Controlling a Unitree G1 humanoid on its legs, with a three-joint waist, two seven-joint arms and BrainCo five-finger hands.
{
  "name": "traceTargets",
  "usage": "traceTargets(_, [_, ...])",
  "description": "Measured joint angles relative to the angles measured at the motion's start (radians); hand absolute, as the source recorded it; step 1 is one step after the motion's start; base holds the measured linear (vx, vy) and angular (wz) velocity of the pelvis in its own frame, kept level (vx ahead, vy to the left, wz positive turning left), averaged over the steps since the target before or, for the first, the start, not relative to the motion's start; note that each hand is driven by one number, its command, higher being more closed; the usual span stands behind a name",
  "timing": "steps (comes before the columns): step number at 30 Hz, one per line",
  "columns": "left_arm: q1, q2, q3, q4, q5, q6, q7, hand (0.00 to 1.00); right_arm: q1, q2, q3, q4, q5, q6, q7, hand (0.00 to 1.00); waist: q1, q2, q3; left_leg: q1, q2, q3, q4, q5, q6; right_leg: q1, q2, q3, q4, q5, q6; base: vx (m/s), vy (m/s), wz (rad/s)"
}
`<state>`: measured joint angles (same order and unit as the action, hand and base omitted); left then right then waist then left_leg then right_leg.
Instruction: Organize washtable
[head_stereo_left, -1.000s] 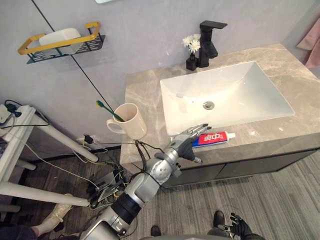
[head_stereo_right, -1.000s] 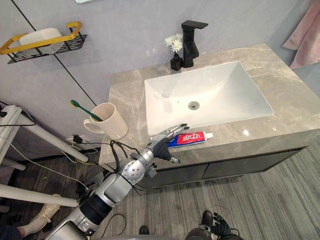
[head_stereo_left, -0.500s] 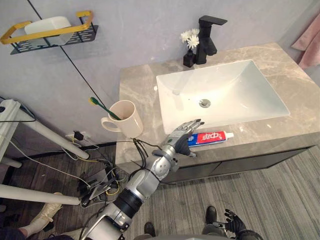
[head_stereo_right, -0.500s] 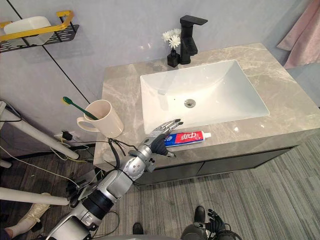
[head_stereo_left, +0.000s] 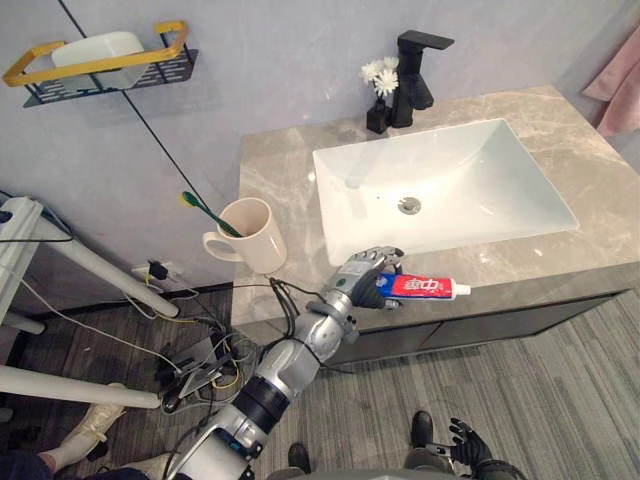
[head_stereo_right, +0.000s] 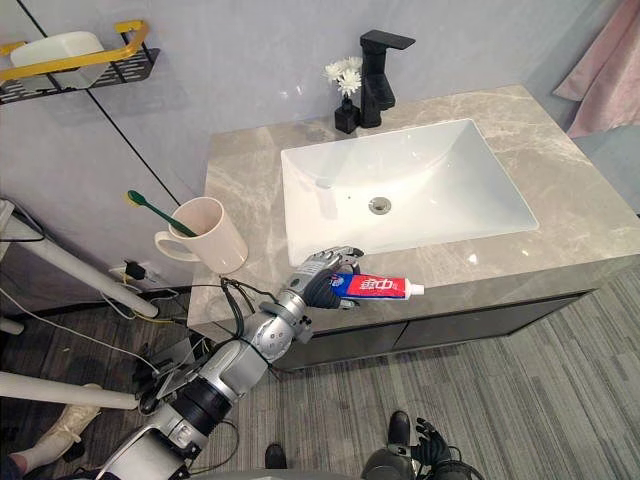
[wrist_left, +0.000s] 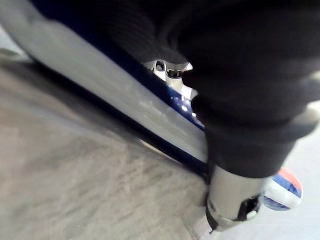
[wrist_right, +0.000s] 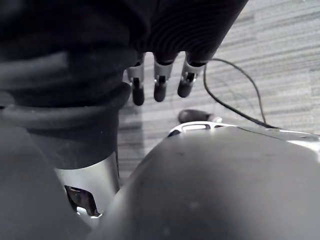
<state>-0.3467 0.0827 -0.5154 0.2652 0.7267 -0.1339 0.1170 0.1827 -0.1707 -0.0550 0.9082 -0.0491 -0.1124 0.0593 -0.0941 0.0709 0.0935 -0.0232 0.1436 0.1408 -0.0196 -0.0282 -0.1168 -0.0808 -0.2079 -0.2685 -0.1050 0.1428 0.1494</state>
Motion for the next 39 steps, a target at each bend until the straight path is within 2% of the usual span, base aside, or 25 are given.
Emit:
traceTargets(6, [-0.004,-0.001,0.005,0.02,0.034,-0.033,0.042,1.0,-0.002,-0.007,0.021,0.007,0.0,-0.022,-0.017,0.0,0.0,0.0,-0.001,-0.014,0.0,-0.002,0.003,0.002,-0.003,-0.013,0.0,0.007,0.0,0.001,0.0,0.0,0.0,0.0])
traceTargets(15, [-0.007,-0.002,0.002,0.028,0.052,-0.037,0.07,1.0,-0.002,-0.01,0.035,0.01,0.004,-0.037,-0.037,0.0,-0.004,0.009,-0.007,-0.014,-0.002,-0.008,0.004,0.002,-0.004,-0.012,0.0,-0.001,0.0,0.001,-0.001,0.0,-0.001,0.0])
traceTargets(22, [0.002,0.035,-0.056,-0.068,0.036,0.016,0.054,1.0,0.006,-0.032,0.106,-0.055,0.017,-0.039,-0.036,0.0,-0.009,0.008,-0.007,-0.006,-0.003,-0.015,0.004,0.007,0.002,0.001,-0.001,-0.007,0.005,0.002,-0.002,0.0,-0.001,0.01])
traceTargets(24, [0.004,0.041,-0.073,-0.101,0.021,0.042,0.028,1.0,0.022,-0.03,0.106,-0.095,0.042,-0.044,-0.035,0.0,-0.006,0.008,-0.008,-0.006,-0.005,-0.015,0.016,0.006,0.0,0.007,-0.005,0.0,0.005,0.002,-0.001,0.0,0.0,0.0])
traceTargets(27, [0.01,0.051,-0.072,-0.177,-0.058,0.052,0.012,1.0,0.034,-0.029,0.106,-0.118,0.06,-0.058,-0.033,0.0,0.001,0.007,-0.009,-0.007,-0.006,-0.014,0.021,0.006,0.0,0.008,-0.006,0.004,0.005,0.002,-0.001,0.0,0.001,-0.01])
traceTargets(29, [0.01,0.05,-0.072,-0.305,-0.111,0.046,0.014,1.0,0.04,-0.027,0.104,-0.119,0.071,-0.059,-0.031,0.0,0.009,0.004,-0.011,-0.002,-0.006,-0.013,0.025,0.006,0.0,0.013,-0.006,0.006,0.005,0.001,-0.001,-0.01,-0.002,-0.02])
traceTargets(31, [0.007,0.031,-0.076,-0.419,-0.158,0.0,0.017,1.0,0.051,-0.019,0.104,-0.114,0.078,-0.058,-0.028,0.0,0.023,-0.006,-0.032,0.006,-0.006,-0.011,0.036,0.006,0.0,0.022,-0.006,0.015,0.005,-0.002,-0.002,-0.02,-0.01,-0.07])
traceTargets(34, [0.007,0.011,-0.095,-0.435,-0.176,-0.028,0.016,1.0,0.054,-0.014,0.104,-0.094,0.078,-0.057,-0.012,0.0,0.025,-0.01,-0.068,0.015,-0.005,-0.01,0.037,0.004,0.0,0.03,-0.005,0.018,0.005,-0.011,-0.007,-0.04,-0.016,-0.02])
traceTargets(39, [0.008,0.013,-0.111,-0.429,-0.176,-0.028,0.013,1.0,0.059,-0.014,0.1,-0.089,0.079,-0.057,-0.003,0.0,0.028,-0.008,-0.076,0.02,-0.005,-0.003,0.037,-0.008,0.01,0.032,-0.005,0.035,0.005,-0.01,-0.001,-0.08,-0.01,-0.05])
